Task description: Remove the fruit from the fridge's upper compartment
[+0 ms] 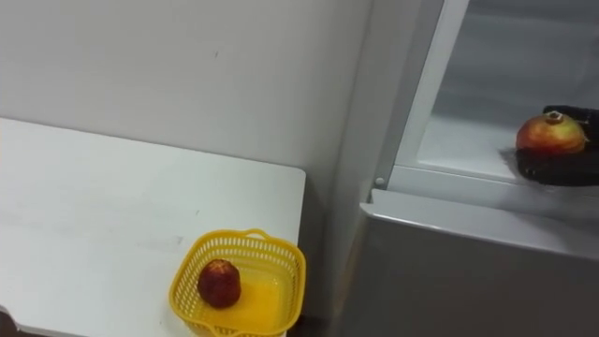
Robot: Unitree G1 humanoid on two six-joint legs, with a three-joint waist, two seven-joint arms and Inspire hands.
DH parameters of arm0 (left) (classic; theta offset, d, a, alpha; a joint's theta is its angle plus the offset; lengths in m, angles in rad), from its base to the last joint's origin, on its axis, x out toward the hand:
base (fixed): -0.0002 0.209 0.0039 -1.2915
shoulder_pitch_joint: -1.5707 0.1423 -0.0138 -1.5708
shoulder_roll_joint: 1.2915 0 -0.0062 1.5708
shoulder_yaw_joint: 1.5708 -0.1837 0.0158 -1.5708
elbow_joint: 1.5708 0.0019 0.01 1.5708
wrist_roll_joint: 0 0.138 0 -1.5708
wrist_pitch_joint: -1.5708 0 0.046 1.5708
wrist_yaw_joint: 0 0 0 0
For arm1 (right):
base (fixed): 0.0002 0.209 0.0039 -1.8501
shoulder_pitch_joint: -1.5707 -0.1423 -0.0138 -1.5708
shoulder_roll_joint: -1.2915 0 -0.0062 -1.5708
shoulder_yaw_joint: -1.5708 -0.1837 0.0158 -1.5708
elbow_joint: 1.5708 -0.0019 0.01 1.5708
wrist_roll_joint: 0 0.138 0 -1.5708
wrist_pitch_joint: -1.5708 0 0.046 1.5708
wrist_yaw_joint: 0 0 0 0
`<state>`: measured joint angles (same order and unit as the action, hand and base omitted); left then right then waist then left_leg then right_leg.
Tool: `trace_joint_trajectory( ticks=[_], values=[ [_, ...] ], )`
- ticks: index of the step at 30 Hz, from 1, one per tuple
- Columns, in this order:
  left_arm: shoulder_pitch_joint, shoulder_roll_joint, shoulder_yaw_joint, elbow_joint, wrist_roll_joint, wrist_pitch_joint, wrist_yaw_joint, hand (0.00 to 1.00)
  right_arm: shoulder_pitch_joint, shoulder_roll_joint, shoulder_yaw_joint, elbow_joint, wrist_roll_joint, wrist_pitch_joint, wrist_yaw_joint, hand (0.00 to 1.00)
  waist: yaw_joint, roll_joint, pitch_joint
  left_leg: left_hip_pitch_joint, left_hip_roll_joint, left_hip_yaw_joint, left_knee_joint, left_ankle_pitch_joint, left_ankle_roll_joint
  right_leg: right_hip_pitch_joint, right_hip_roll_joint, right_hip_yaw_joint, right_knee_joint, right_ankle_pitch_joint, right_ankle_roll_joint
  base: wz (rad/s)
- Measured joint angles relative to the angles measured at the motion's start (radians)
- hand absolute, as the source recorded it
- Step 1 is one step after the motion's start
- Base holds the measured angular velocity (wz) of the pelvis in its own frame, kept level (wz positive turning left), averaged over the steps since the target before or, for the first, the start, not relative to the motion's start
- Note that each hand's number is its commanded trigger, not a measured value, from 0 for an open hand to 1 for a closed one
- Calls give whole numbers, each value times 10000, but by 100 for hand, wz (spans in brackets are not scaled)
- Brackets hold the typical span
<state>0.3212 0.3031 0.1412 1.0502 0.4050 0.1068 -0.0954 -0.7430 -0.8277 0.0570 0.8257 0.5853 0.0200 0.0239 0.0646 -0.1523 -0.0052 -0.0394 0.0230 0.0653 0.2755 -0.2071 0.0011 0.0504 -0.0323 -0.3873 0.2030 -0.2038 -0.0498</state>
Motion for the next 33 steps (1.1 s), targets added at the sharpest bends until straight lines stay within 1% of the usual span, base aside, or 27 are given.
trace_joint_trajectory(
  ticks=[4,9,12,14,17,19,20,22,24,25,26,27,29,30,32,33],
  values=[
    [-8,9,-53,3,2,-5,37,0,0,1,26,41,4,-102,24,100,16,17,12,7,1,-2,-5,0,0,10,-3,0,-2,0,1,0],
    [-17,28,-70,11,-9,-12,50,0,0,2,24,189,9,-156,12,100,140,41,43,90,2,3,-28,4,-6,28,-3,13,-22,-4,1,0],
    [-21,28,-70,8,-4,-12,41,0,1,3,25,188,39,-156,15,100,180,39,44,87,3,6,-44,7,-10,20,-4,26,-62,-8,-1,0],
    [-51,28,-75,9,-4,-15,39,0,2,12,27,185,425,-156,23,100,216,47,50,127,11,35,-82,7,-11,5,0,37,-85,-6,-3,0],
    [-95,27,-72,11,-10,-24,31,0,25,9,20,59,648,-155,17,100,181,46,31,142,10,37,-104,7,-11,42,7,43,-124,-3,-1,0],
    [-154,27,-62,10,-31,-34,30,0,44,23,12,-207,814,-141,-25,100,175,38,5,148,14,85,-144,8,-13,50,21,107,-125,9,-4,-7],
    [-155,26,-61,3,-2,-37,37,0,181,61,12,-684,813,-105,-111,100,178,90,-34,171,12,125,-189,14,-20,50,39,153,-116,32,1,-9],
    [-173,24,-62,3,-4,-37,51,0,443,115,12,-1545,803,-90,-255,100,159,178,-74,192,10,131,-215,15,-19,28,29,165,-95,37,3,-3],
    [-196,20,-66,5,-10,-36,180,0,807,178,-9,-2496,757,-82,-429,100,152,233,-80,261,7,137,-292,21,-24,41,25,191,-89,33,9,0],
    [-190,16,-58,2,-10,-30,284,0,1149,344,-124,-3246,659,-73,-600,100,112,256,-76,323,8,135,-365,28,-29,85,23,167,-91,31,12,4],
    [-196,-1,-60,-4,-2,-33,362,0,1479,571,-242,-3954,509,-73,-766,100,68,291,-52,352,8,125,-364,29,-29,148,22,129,-101,30,14,7],
    [-198,-31,-60,-4,-2,-33,410,0,1610,701,-293,-4275,344,-72,-825,100,28,318,-34,359,4,118,-356,28,-30,172,22,123,-124,30,15,9],
    [-226,-161,-59,-74,-24,-45,514,0,2201,1256,-647,-5600,-468,-104,-1165,100,-33,413,32,354,4,163,-359,27,-28,164,20,159,-153,37,28,0],
    [-247,-198,-60,-79,-55,-46,578,0,2384,1396,-766,-5911,-612,-105,-1266,100,-49,440,50,351,3,162,-364,27,-28,169,19,158,-153,37,28,0],
    [-313,-325,-93,-84,-210,-52,827,0,3076,1931,-1076,-6980,-1032,-123,-1742,100,-78,520,59,355,8,201,-378,25,-27,169,18,189,-148,35,32,-2],
    [-340,-357,-99,-88,-210,-57,877,0,3307,2054,-1194,-7315,-1144,-125,-1824,100,-82,548,67,350,12,219,-379,24,-27,169,18,195,-149,35,32,-5]
  ],
)
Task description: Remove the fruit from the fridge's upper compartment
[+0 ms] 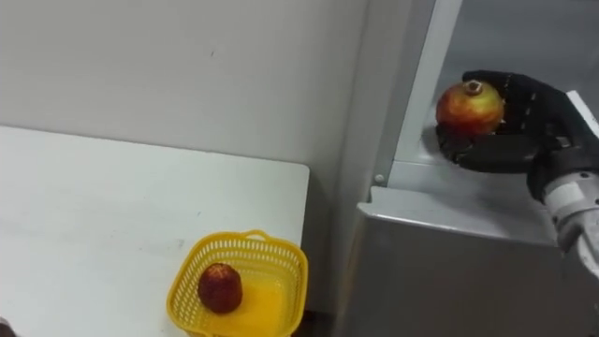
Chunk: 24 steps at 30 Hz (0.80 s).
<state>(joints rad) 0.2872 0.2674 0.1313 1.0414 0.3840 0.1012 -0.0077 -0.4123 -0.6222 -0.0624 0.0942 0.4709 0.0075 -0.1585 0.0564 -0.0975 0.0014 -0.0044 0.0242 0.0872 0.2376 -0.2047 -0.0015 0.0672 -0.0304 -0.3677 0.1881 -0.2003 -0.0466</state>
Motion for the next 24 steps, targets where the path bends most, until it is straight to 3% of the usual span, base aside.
trace_joint_trajectory(
  ticks=[2,5,9,12,15,18,20,24],
  values=[
    [-65,-182,1,1,2,-48,56,0,827,457,-270,-1111,-148,-43,-156,100,-18,193,-22,-13,5,63,9,-21,24,-6,2,72,-1,-2,4,-6],
    [-117,-401,-6,50,-1,-71,58,0,1152,801,-308,-1784,-415,-52,-375,100,-265,509,-75,21,-7,121,16,-28,43,3,-20,125,8,13,28,-6],
    [-119,-540,-13,60,9,-215,184,0,1555,911,-492,-2759,-1023,-60,-748,100,-327,674,-142,226,-4,210,-29,-19,42,86,-7,237,-3,7,37,-10],
    [15,-620,-13,103,7,-300,181,0,1649,936,-523,-3709,-1714,-100,-820,100,-395,586,-77,465,17,480,-139,-12,31,147,15,443,-27,-26,39,-21],
    [-62,-618,3,320,1,-427,183,0,1664,1153,-592,-4839,-2555,-277,-789,100,-520,512,-90,423,25,549,-154,-12,31,23,0,536,23,-87,41,-9],
    [-213,-610,-30,536,-99,-479,172,0,1738,1210,-434,-5748,-3119,-672,-638,100,-453,359,-50,467,55,674,-143,-13,29,-6,25,648,7,-68,33,-10],
    [-354,-577,-325,684,-115,-594,159,0,1734,1214,-213,-6011,-4185,-1027,-438,100,-364,263,-70,457,55,690,-144,-15,29,-9,27,667,0,-65,36,0],
    [-672,-542,-498,867,-244,-663,124,0,1733,1225,483,-6094,-5495,-1173,-28,100,-157,170,-69,513,68,747,-159,-16,29,16,34,703,11,-61,30,-2]
  ],
)
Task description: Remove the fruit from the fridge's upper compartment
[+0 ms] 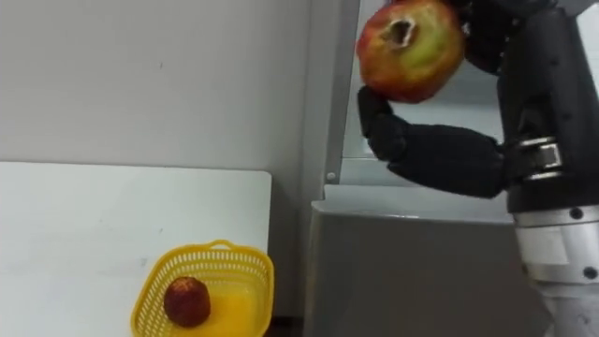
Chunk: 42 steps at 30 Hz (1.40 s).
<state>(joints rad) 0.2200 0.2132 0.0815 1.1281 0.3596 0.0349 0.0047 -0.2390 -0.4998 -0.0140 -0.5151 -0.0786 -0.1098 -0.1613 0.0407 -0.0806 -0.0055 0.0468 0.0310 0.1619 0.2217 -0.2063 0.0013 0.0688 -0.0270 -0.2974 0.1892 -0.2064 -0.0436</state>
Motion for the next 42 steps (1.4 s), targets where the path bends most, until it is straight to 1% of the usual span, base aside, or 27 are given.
trace_joint_trajectory(
  ticks=[1,3,4,5,6,8,11,12,14,18,21,23,27,29,33,35,36,38,40,42],
  values=[
    [-71,30,-113,23,3,-3,-36,0,2,4,196,12,-286,-1,120,100,130,-8,5,6,2,0,-1,0,0,-1,3,13,8,1,-2,0],
    [-174,76,-291,29,-6,-3,-195,0,2,21,411,31,-665,0,241,100,192,-26,17,5,3,-7,-1,0,0,-5,2,5,25,3,-3,0],
    [-191,94,-323,26,-5,-4,-285,0,0,30,489,31,-845,-2,367,100,258,-72,46,3,3,-6,-6,0,0,-13,0,2,40,3,-3,0],
    [-210,141,-343,25,-3,-6,-391,0,-7,31,593,32,-953,-2,427,100,369,-131,111,-39,11,-18,-12,0,0,-17,3,-14,56,1,-5,0],
    [-220,173,-373,21,7,-6,-425,0,-6,31,660,34,-1030,-1,457,100,415,-168,127,-64,19,-25,-15,-1,-2,-32,7,-25,70,0,-7,0],
    [-318,295,-453,6,11,-8,-618,0,-36,35,830,81,-1241,1,692,100,558,-340,121,-204,31,-39,2,-2,-4,-198,7,-40,160,-2,-31,0],
    [-349,378,-456,11,11,-9,-742,0,-110,42,1120,201,-1613,4,976,100,779,-435,136,-214,23,-86,-2,-6,1,-205,7,-36,176,9,-31,0],
    [-362,385,-458,13,11,-9,-773,0,-142,51,1150,212,-1682,3,1051,100,805,-439,135,-227,19,-102,-4,-8,3,-203,7,-44,189,13,-24,7],
    [-410,407,-458,17,11,-10,-820,0,-180,62,1190,229,-1816,-7,1232,100,1012,-448,135,-257,10,-128,-4,-11,9,-214,0,-57,197,16,-19,4],
    [-412,421,-472,22,33,-10,-903,0,-372,81,1387,365,-1823,18,1471,100,1075,-438,142,-298,10,-133,-4,-12,8,-212,-7,-72,217,15,-18,0],
    [-369,428,-478,23,54,0,-1026,0,-574,283,1622,360,-1821,29,1670,100,1056,-447,136,-404,-9,-241,14,-10,8,-259,-11,-144,205,15,-18,8],
    [-417,432,-485,15,52,0,-1052,0,-672,295,1869,361,-1827,37,1797,100,1097,-465,123,-445,-20,-300,44,-10,9,-262,-24,-213,192,15,-17,8],
    [-500,446,-621,210,45,19,-1041,0,-782,294,2468,543,-1887,129,2073,100,1236,-484,128,-413,-26,-353,91,-12,9,-157,-30,-299,156,13,-13,6],
    [-641,467,-758,387,5,24,-1033,0,-955,295,2886,1209,-1909,151,2084,100,1356,-513,147,-432,-20,-375,115,-11,9,-153,-31,-339,179,13,-13,5],
    [-760,491,-763,399,9,24,-964,0,-956,296,3082,2288,-2375,252,2094,100,1518,-612,176,-583,-61,-563,135,-14,17,-231,-51,-394,232,7,-8,11],
    [-756,499,-758,403,13,27,-957,0,-958,296,3078,2640,-2566,296,2094,100,1605,-673,142,-639,-70,-566,147,-10,22,-313,-61,-368,289,4,-7,2],
    [-755,507,-758,409,12,29,-957,0,-958,296,3083,2757,-2612,303,2094,100,1623,-693,147,-645,-71,-568,155,-8,22,-322,-64,-369,295,4,-7,0],
    [-775,559,-784,408,13,40,-962,0,-961,296,3126,3382,-2573,353,2096,100,1767,-790,185,-646,-70,-569,202,-7,24,-321,-69,-369,318,5,-7,0],
    [-833,598,-901,409,5,41,-972,0,-960,296,3184,3723,-2574,457,2175,100,1831,-824,202,-701,-69,-579,286,-8,25,-347,-71,-382,319,5,-7,2],
    [-899,651,-1044,408,-1,42,-1012,0,-961,296,3247,3996,-2566,465,2281,100,1849,-827,218,-735,-67,-596,340,-13,29,-354,-84,-453,318,5,-7,4]
  ],
)
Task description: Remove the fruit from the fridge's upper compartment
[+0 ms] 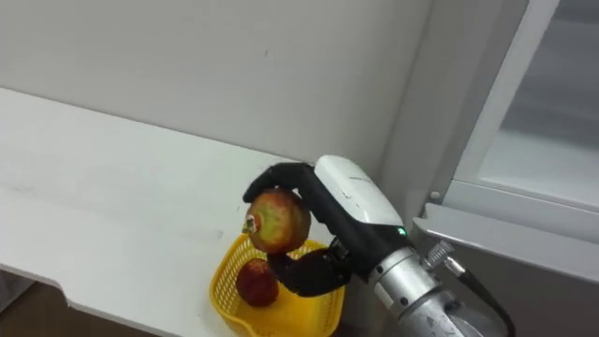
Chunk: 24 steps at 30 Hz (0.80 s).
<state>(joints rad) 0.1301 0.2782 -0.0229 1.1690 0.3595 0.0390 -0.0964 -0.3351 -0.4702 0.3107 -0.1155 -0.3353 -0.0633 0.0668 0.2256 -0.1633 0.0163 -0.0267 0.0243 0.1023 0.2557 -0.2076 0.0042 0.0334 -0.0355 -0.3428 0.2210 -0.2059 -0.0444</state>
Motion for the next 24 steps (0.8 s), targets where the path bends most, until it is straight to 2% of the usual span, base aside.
trace_joint_trajectory(
  ticks=[9,15,24],
  values=[
    [-65,72,16,-40,41,3,-180,0,16,0,250,1060,26,0,15,100,68,37,24,-101,10,-4,16,-12,8,-131,1,-27,-2,3,-4,0],
    [-67,94,190,-105,63,7,-292,0,16,0,254,1673,-179,-1,15,100,253,69,37,-180,2,-125,27,-13,8,-145,0,-157,-6,4,-4,6],
    [-108,102,191,-102,57,59,-323,0,15,-3,921,2275,-512,18,15,100,312,52,-11,-315,4,-192,12,-12,7,-182,1,-210,-3,5,-4,2]
  ],
)
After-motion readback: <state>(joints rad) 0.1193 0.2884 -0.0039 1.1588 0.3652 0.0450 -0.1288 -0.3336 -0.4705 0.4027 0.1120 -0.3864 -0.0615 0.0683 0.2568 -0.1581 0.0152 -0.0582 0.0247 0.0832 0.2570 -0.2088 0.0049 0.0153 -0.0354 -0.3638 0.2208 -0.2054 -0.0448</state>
